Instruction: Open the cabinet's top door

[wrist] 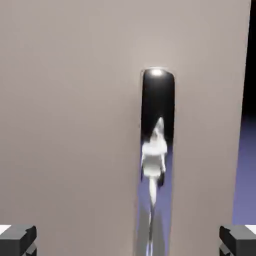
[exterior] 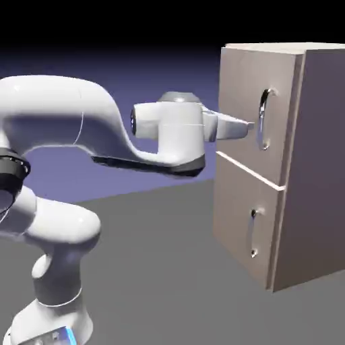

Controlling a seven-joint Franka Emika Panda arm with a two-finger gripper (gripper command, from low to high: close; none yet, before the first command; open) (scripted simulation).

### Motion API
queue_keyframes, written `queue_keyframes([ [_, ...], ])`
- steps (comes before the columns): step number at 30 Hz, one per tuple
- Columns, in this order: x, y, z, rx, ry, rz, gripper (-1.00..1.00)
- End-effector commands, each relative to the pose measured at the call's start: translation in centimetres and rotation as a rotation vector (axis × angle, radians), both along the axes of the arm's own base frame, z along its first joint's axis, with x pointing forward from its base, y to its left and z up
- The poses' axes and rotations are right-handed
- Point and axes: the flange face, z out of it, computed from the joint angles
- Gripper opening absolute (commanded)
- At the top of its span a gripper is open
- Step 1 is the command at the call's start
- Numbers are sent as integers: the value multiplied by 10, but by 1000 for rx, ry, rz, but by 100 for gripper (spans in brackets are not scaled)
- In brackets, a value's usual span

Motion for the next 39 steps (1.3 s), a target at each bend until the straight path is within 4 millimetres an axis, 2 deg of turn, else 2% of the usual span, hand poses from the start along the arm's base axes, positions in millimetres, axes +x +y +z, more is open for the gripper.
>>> queue_keyframes([
  [1,2,-3,-1,6,-15,4,0],
  [6,10,-12,-7,25,-62,20,0],
  [11,60,-9,-7,25,-62,20,0],
  [12,60,-9,-7,25,-62,20,-100],
  [13,60,-9,-7,25,-62,20,-100],
  [24,3,24,-7,19,-64,-192,-100],
  [39,-47,69,-7,11,-66,-405,-100],
])
